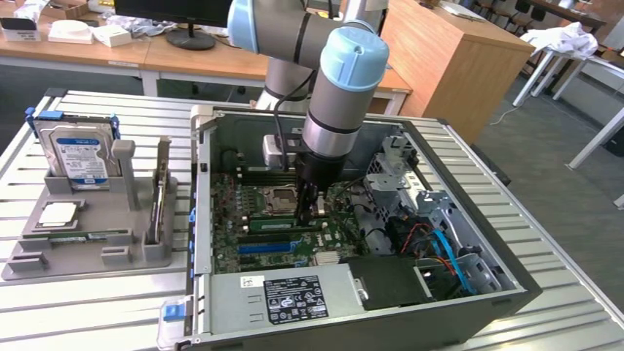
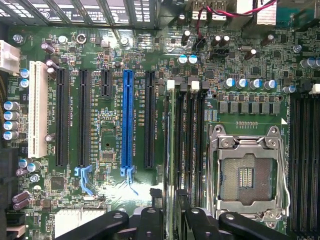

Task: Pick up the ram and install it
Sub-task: 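Pick up the ram and move it above insertion slot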

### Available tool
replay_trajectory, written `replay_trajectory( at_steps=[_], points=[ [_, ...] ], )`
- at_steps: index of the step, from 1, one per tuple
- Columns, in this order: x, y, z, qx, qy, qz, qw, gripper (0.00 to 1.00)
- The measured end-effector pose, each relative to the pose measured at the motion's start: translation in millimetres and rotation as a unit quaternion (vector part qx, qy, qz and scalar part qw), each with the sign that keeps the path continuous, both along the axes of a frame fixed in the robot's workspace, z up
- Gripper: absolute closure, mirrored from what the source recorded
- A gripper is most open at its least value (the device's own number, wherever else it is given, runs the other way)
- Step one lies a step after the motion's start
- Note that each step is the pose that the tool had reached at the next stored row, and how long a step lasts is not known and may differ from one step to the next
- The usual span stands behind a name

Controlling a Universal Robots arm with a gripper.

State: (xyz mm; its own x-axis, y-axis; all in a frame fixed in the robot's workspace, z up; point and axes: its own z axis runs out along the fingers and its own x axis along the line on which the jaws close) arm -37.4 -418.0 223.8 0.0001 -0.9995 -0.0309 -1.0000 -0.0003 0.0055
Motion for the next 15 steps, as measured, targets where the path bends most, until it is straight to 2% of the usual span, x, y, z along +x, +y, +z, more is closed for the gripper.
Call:
replay_trajectory(
  at_steps=[11, 15],
  points=[
    [0.0, 0.0, 0.1, 0.0000, 0.0000, 0.000, 1.0000, 0.75],
    [0.0, 0.0, 4.4, 0.0000, 0.0001, 0.000, 1.0000, 0.75]
  ],
)
